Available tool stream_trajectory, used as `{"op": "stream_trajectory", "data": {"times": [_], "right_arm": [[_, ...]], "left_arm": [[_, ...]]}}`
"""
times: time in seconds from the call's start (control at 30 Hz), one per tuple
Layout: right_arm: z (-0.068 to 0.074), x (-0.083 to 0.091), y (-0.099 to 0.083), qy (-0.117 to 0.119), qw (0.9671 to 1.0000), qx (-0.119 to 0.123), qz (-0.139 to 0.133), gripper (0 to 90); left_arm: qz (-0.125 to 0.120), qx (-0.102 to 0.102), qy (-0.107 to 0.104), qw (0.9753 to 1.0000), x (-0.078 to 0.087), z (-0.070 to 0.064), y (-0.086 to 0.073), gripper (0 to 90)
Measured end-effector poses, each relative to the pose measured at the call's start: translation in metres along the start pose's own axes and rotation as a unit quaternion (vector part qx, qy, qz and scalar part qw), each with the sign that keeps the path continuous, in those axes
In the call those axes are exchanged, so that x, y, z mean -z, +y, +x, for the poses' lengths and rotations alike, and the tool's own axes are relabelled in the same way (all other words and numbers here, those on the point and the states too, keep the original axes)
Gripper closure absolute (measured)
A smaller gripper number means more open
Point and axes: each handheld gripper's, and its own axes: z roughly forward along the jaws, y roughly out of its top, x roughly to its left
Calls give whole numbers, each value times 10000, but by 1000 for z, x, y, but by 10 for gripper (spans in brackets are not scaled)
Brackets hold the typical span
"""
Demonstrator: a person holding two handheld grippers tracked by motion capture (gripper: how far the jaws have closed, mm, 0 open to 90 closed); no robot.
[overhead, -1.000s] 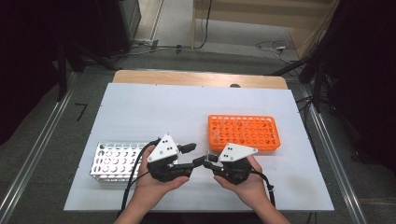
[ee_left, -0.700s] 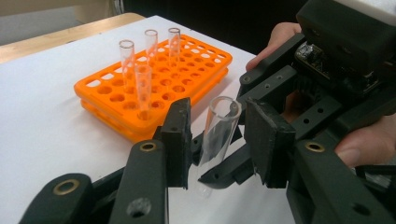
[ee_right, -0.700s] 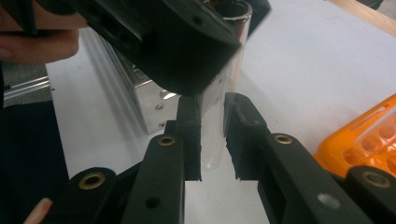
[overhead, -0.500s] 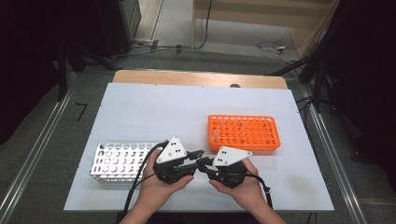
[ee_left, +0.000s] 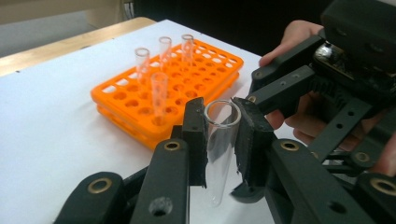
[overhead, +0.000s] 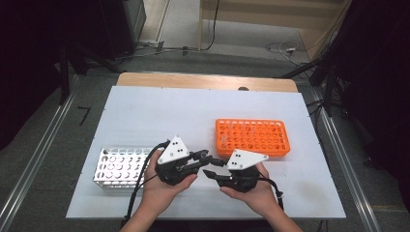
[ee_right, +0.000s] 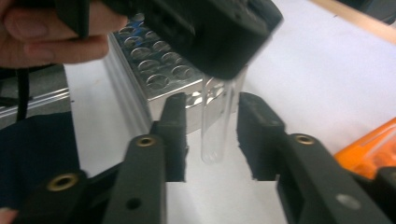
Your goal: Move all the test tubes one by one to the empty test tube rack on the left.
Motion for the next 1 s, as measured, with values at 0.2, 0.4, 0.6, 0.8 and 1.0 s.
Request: {"op": "stream_trajectory", "data": {"times": [0.2,0.4,0.6,0.8,1.0], "right_arm": [[-11,14,-4,-71,9996,-203,-205,405],[-25,37,-17,-284,9981,-461,-295,253],[-39,56,-36,-419,9962,-696,-309,105],[-59,70,-58,-609,9934,-904,-358,0],[-74,80,-67,-678,9899,-1129,-520,0]], "left_arm": [[-83,-29,247,9997,6,13,6,756],[-178,-10,406,9990,13,26,13,757],[-255,1,564,9981,23,37,15,757],[-211,-2,720,9972,29,46,12,756],[-205,93,849,9961,34,56,7,756]]}}
